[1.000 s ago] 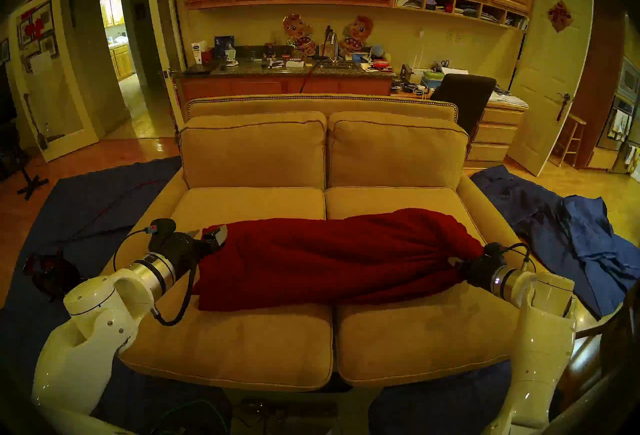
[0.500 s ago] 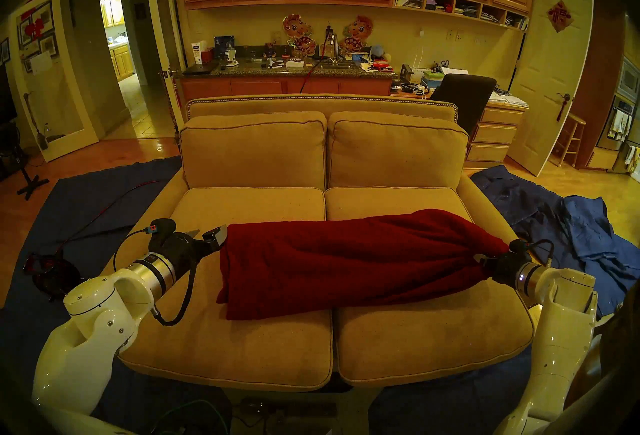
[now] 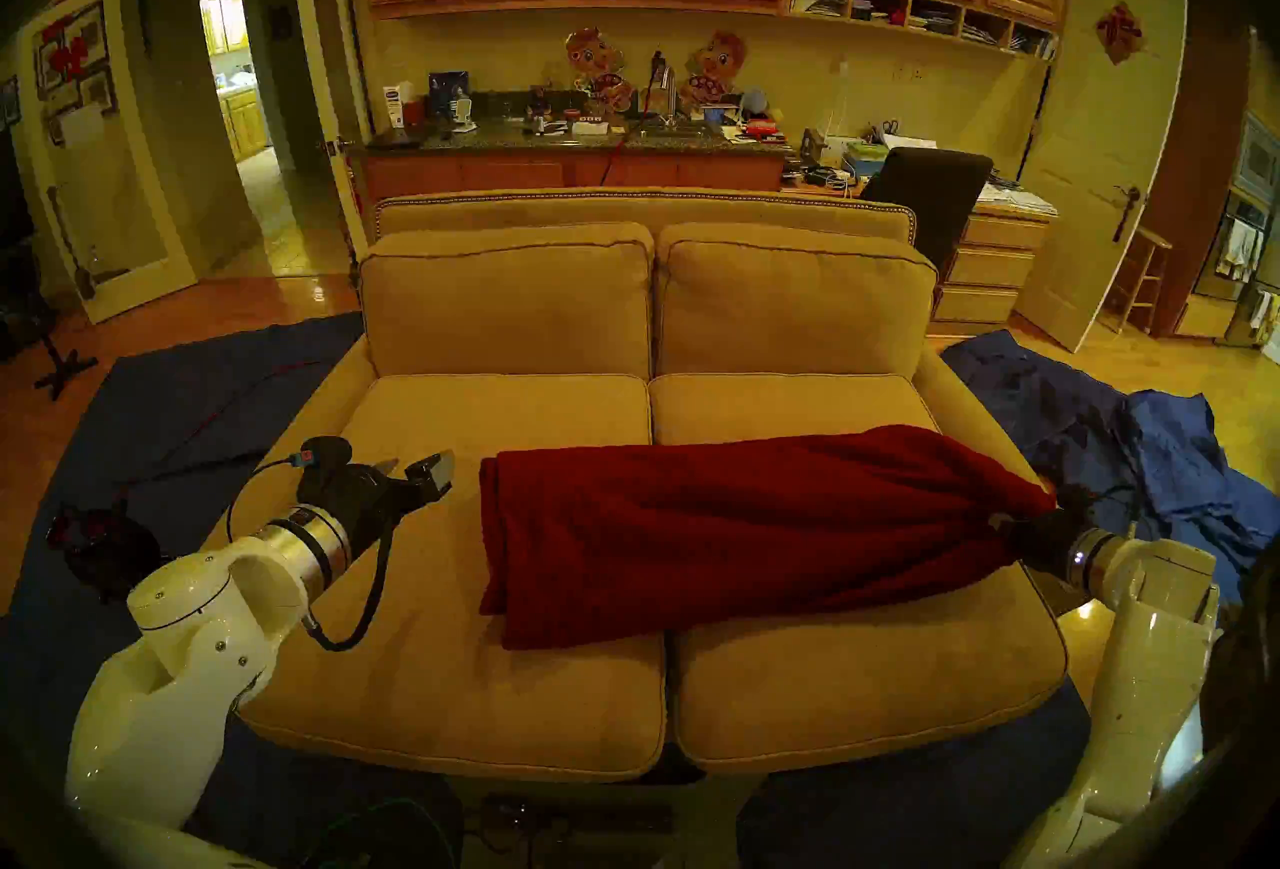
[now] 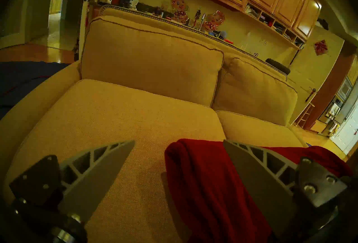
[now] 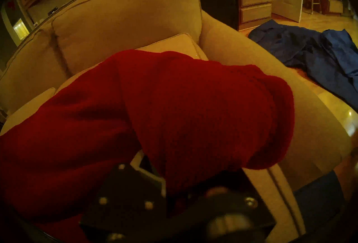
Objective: Fold the blanket in half twice
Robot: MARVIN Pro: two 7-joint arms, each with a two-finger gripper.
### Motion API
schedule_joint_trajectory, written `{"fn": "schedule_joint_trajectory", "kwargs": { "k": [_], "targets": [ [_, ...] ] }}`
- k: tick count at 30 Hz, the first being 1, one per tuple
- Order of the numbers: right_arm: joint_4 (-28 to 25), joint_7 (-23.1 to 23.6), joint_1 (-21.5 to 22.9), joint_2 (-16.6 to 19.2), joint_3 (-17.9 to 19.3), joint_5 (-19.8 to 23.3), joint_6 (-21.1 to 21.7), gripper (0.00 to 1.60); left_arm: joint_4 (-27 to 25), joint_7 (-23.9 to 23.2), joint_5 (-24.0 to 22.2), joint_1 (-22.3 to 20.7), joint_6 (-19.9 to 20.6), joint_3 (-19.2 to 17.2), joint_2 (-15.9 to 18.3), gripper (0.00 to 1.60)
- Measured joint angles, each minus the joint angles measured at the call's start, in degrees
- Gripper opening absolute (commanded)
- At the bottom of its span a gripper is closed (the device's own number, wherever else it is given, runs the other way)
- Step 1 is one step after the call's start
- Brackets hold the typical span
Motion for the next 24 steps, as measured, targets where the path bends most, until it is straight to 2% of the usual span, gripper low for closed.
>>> {"fn": "schedule_joint_trajectory", "kwargs": {
  "k": [15,24],
  "targets": [
    [3.15,-0.02,0.94,4.42,3.75,-1.25,-1.61,0.00,0.01,-0.03,0.09,0.00,0.02,-0.02,-0.08,1.60],
    [-0.32,2.66,0.72,4.74,2.87,-1.32,-2.45,0.00,0.01,-0.07,0.12,0.02,0.06,-0.03,-0.11,1.60]
  ]
}}
